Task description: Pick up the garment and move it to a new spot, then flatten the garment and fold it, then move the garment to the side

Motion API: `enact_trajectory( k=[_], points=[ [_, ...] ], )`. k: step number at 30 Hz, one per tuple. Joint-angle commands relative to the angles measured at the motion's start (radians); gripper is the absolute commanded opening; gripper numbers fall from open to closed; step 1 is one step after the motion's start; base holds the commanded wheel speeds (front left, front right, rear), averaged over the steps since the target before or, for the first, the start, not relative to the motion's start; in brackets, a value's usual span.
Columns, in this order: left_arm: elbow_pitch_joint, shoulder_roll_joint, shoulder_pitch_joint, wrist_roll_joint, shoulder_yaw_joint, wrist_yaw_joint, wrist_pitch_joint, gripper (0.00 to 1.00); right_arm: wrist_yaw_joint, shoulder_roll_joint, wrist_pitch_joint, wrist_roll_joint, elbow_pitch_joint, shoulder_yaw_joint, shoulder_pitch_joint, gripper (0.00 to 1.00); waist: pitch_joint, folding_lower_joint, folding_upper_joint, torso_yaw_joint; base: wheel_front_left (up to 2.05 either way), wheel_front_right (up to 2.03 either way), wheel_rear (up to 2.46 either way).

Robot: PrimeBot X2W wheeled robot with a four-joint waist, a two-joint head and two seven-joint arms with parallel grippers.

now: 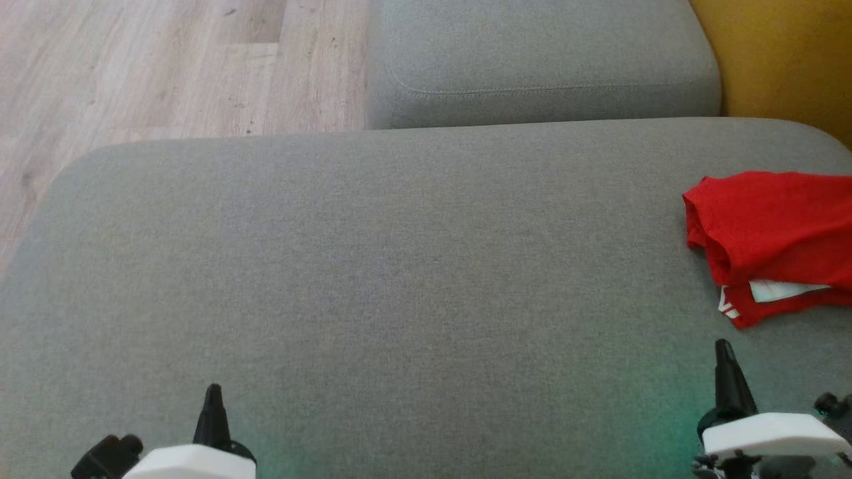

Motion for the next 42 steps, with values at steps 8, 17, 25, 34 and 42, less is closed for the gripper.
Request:
enact_trajectory(
  k=[8, 17, 25, 34, 42],
  points=[
    [-0.025, -0.015, -0.077, -0.087, 0.074, -0.034, 0.028, 0.00, 0.004, -0.006, 0.030, 0.127, -0.031, -0.004, -0.084, 0.00, 0.007, 0.0000, -0.0001, -0.006, 0.00, 0.00, 0.00],
    [-0.022, -0.029, -0.094, -0.159, 0.115, -0.059, 0.050, 0.00, 0.004, -0.006, 0.050, 0.230, -0.031, -0.013, -0.102, 0.00, 0.014, 0.0000, -0.0001, -0.012, 0.00, 0.00, 0.00],
    [-0.019, -0.042, -0.109, -0.223, 0.152, -0.081, 0.071, 0.00, 0.005, -0.007, 0.068, 0.322, -0.031, -0.020, -0.119, 0.00, 0.019, 0.0000, -0.0001, -0.017, 0.00, 0.00, 0.00],
    [-0.016, -0.055, -0.124, -0.287, 0.189, -0.104, 0.091, 0.00, 0.005, -0.007, 0.086, 0.414, -0.032, -0.027, -0.135, 0.00, 0.025, 0.0000, -0.0001, -0.021, 0.00, 0.00, 0.00],
    [-0.014, -0.068, -0.140, -0.351, 0.225, -0.126, 0.111, 0.00, 0.006, -0.008, 0.104, 0.506, -0.032, -0.034, -0.151, 0.00, 0.031, 0.0000, -0.0001, -0.026, 0.00, 0.00, 0.00]
  ],
)
